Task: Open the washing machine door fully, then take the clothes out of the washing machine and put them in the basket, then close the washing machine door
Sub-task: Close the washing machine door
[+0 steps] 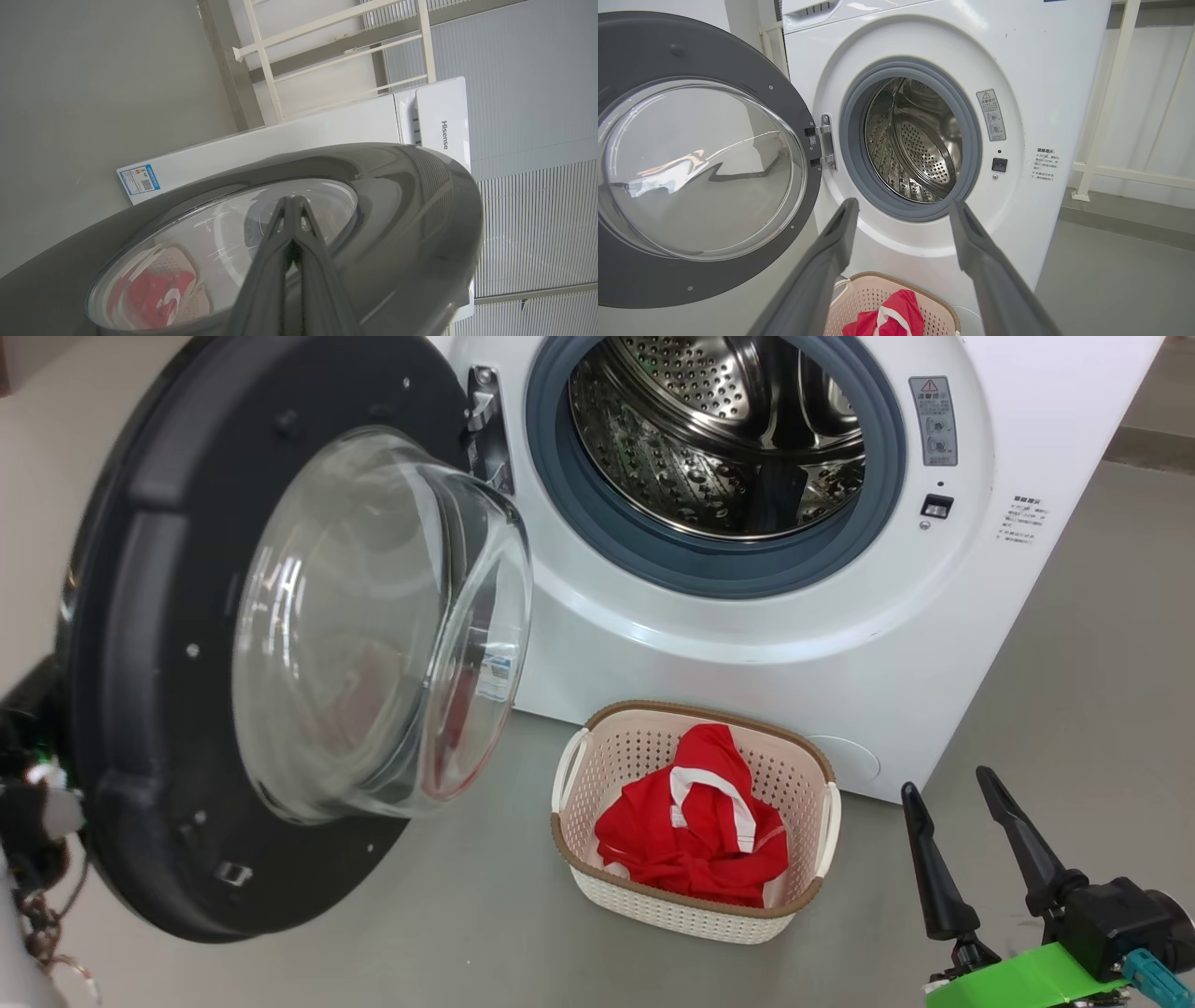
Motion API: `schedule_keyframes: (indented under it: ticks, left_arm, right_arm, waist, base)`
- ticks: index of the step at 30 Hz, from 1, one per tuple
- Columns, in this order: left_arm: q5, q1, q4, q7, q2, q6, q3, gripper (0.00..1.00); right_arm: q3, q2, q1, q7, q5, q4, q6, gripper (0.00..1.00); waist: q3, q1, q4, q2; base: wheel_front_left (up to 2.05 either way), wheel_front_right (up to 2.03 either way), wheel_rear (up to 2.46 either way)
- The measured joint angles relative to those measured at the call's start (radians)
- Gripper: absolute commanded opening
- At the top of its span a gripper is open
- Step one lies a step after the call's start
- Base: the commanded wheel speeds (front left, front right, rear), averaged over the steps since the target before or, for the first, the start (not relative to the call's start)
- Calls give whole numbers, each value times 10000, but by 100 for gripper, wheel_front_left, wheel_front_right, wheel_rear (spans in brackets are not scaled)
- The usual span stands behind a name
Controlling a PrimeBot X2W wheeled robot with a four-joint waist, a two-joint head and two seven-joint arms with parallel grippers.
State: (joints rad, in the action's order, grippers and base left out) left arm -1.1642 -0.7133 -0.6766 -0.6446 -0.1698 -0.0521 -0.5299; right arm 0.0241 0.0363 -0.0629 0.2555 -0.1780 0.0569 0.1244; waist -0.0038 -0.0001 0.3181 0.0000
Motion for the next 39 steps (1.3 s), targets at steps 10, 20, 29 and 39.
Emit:
schedule_keyframes:
  ticks: [10,20,29,39]
  left_arm:
    - [-479,1071,2357,-905,930,-372,232,0]
    - [-1315,2151,4684,-1298,1348,-1022,871,0]
    - [-2497,3011,5845,-909,1356,-1565,2128,0]
    - [-3256,3528,6583,-311,1352,-1678,2928,0]
  right_arm:
    - [96,0,2,0,-69,-42,2,100]
    - [159,2,29,0,-73,-40,0,100]
    - [196,2,118,0,-153,-40,0,100]
    - [217,4,265,0,-178,-31,0,100]
  waist:
    - [140,0,-30,0]
    - [290,0,-120,0]
    - [406,0,-183,0]
    - [491,0,-436,0]
  base:
    - [0,0,0]
    - [0,0,0]
    - [0,0,0]
    - [0,0,0]
